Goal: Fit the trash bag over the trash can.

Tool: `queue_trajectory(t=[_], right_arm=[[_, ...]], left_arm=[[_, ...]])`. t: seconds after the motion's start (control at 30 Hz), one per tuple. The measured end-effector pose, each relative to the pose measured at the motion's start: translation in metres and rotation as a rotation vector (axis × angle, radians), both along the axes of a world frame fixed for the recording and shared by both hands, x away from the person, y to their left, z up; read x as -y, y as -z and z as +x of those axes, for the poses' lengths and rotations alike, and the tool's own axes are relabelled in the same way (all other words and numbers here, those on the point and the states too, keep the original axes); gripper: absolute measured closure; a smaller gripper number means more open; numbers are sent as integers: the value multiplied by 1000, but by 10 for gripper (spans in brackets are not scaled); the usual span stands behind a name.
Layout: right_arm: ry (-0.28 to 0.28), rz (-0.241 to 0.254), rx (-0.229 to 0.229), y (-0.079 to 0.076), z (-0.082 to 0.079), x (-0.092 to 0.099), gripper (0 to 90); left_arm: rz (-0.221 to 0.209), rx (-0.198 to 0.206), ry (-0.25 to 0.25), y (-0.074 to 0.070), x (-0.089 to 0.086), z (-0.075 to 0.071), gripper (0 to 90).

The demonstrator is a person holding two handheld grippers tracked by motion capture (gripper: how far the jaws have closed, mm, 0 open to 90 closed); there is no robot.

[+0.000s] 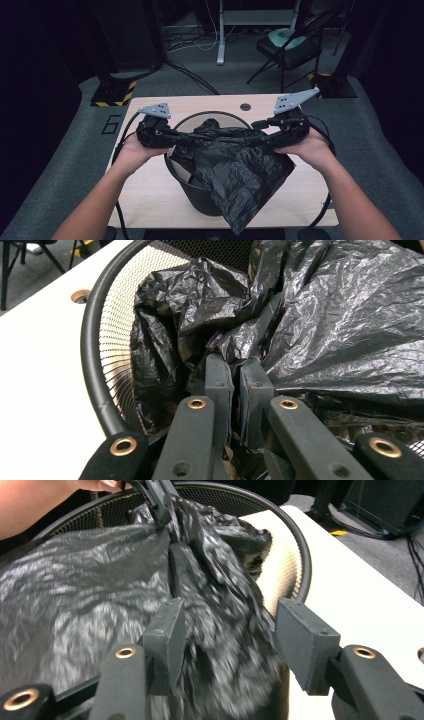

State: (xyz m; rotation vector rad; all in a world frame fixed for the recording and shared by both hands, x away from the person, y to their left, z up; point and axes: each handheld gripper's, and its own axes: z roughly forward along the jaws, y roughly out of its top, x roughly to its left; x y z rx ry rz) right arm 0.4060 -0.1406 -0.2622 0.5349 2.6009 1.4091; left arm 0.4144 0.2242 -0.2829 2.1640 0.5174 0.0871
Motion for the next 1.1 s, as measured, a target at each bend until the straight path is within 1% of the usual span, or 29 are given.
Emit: queue_trajectory(t=[0.1, 0.13, 0.2, 0.27, 0.4, 0.47, 0.5, 0.53, 0.57, 0.6, 0.67, 0.77, 0.8, 0.87, 0.93, 1.03, 1.1], right_arm=[[17, -4, 4, 2, -3, 10, 446], [26, -7, -2, 2, -4, 11, 445], [34, -17, 4, 5, -5, 14, 447], [30, -5, -2, 6, -6, 17, 476], [4, -3, 8, 6, -8, 16, 574], [-19, 0, 2, 6, -9, 14, 653], [-36, -5, 11, 6, -9, 13, 682], [-33, -7, 27, 7, -9, 12, 713], [-33, -6, 30, 6, -10, 12, 780], [-46, -1, 27, 5, -9, 12, 802], [-53, -2, 30, 5, -9, 12, 835], [-69, -7, 28, 5, -9, 13, 872], [-72, -8, 28, 4, -9, 13, 878], [-86, -16, 36, 3, -9, 13, 884], [-91, -25, 41, 2, -10, 14, 885], [-92, -35, 53, -1, -11, 15, 886], [-88, -33, 61, -5, -12, 17, 886]], left_arm=[[-2, -2, -5, 0, -1, 1, 845], [-2, -2, -5, 0, -1, 1, 846], [-3, -3, -5, 0, -1, 1, 845], [-3, -3, -5, 0, -1, 1, 845], [-7, -5, -7, 0, -2, 1, 842], [-10, -6, -7, 1, -3, 1, 837], [-11, -7, -7, 1, -3, 2, 832], [-14, -10, -7, 1, -3, 2, 827], [-18, -14, -6, 1, -4, 2, 816], [-22, -15, -4, 1, -4, 2, 807], [-30, -17, -5, 0, -5, 2, 793], [-39, -16, -4, -2, -6, 1, 734], [-46, -15, -4, -4, -7, 0, 718], [-62, -19, -3, -7, -9, -1, 653], [-73, -18, -7, -10, -11, -2, 614], [-68, -7, -16, -14, -11, -4, 559], [-74, 3, -16, -18, -11, -6, 544]])
